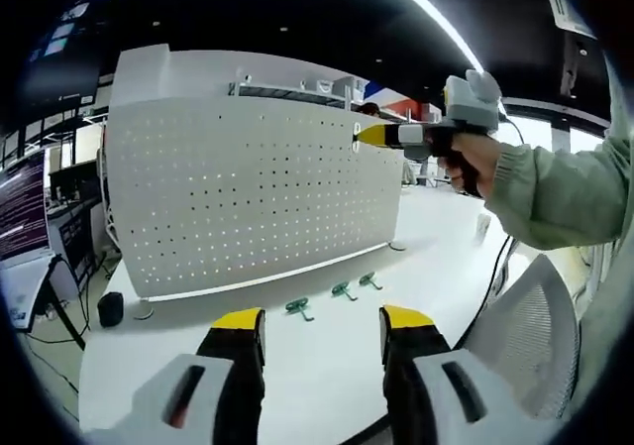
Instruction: Insert the hook assembly into the mounting plate slot until the hook locks in place.
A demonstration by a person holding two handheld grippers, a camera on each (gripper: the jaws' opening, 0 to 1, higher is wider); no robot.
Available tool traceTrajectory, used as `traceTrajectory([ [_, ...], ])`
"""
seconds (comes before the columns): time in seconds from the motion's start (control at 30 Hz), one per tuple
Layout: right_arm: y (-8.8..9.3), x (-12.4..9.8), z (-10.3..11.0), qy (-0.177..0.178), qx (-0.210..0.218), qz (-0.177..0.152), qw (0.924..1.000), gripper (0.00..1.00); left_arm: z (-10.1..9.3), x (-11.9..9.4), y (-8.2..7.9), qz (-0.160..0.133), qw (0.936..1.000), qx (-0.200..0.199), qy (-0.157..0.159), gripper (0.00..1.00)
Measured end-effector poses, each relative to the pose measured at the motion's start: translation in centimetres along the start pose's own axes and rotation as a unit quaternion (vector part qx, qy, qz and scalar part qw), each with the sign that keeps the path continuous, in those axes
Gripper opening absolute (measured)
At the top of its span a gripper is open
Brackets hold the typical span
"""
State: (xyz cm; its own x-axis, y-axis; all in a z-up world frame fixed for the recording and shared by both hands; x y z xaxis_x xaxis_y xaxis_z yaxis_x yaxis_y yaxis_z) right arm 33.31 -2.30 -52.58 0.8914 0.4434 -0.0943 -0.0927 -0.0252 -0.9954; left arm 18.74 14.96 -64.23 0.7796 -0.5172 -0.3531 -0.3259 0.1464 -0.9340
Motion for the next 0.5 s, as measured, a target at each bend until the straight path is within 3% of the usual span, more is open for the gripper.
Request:
traceTrajectory([
  [0.5,-2.3,5.0,-0.1,0.019,-0.003,-0.02,0.9996,0.02,-0.5,-0.1,0.1,0.0,0.9999,0.005,0.011,0.47],
])
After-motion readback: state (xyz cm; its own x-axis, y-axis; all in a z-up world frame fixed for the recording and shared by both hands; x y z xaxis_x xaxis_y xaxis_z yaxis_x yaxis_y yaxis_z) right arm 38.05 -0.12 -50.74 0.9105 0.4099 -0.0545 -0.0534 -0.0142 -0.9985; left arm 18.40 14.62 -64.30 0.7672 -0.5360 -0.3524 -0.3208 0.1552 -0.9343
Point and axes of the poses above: the point that each gripper's makers call its tool centre point, and the gripper's own axes: x roughly forward along the fingers, z roughly to its left, y roughly out of its underside, the point moved 3 cm from there along -x, roughly backward along the fingers, and after that the axes turned 5 degrees about z, right-handed, at the moved point
